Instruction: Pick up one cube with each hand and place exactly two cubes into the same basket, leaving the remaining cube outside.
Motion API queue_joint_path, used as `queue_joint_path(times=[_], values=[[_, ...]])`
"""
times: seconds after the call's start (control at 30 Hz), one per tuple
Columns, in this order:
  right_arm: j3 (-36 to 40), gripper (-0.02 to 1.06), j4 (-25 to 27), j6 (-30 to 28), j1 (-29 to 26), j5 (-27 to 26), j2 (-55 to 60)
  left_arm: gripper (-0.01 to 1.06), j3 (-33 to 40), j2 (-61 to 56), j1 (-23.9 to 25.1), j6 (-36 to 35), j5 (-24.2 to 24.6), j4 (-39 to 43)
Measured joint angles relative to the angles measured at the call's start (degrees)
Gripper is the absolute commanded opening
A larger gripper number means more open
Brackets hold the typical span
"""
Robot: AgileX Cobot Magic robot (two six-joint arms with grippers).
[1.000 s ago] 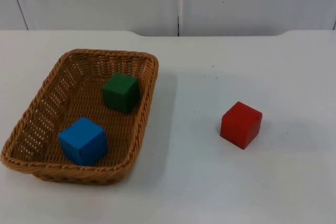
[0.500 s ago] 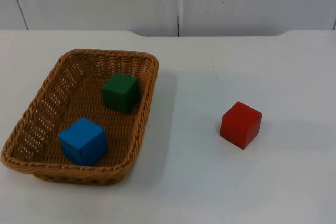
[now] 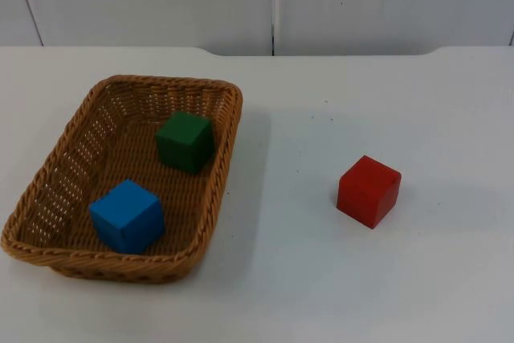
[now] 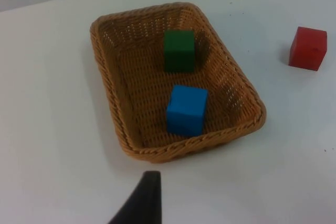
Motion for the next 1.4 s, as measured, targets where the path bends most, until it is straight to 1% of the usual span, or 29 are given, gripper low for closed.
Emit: queue_joint_path(times=[0.47, 0.5, 0.57, 0.6, 0.63, 0.67, 0.7, 1.4], values=[[1.1, 0.65, -0.4, -0.8, 0.0, 0.4, 0.0, 1.02, 0.0, 0.0, 0.0, 0.2, 0.0, 0.0], [1.1, 0.67, -0.4, -0.9, 0.0, 0.4, 0.0, 1.02, 0.0, 0.0, 0.0, 0.2, 0.0, 0.0], [1.1, 0.80, -0.4, -0.9, 0.0, 0.4, 0.0, 1.02, 0.0, 0.0, 0.0, 0.2, 0.0, 0.0], [1.1, 0.80, -0.4, -1.0, 0.0, 0.4, 0.0, 1.02, 0.0, 0.0, 0.0, 0.2, 0.0, 0.0], [1.1, 0.92, -0.4, -1.0, 0.0, 0.4, 0.0, 1.02, 0.0, 0.0, 0.0, 0.2, 0.0, 0.0], [1.1, 1.01, -0.4, -1.0, 0.0, 0.5, 0.0, 1.02, 0.0, 0.0, 0.0, 0.2, 0.0, 0.0], [1.2, 1.05, -0.4, -1.0, 0.0, 0.6, 0.0, 1.02, 0.0, 0.0, 0.0, 0.2, 0.0, 0.0], [1.2, 1.05, -0.4, -1.0, 0.0, 0.6, 0.0, 1.02, 0.0, 0.0, 0.0, 0.2, 0.0, 0.0]])
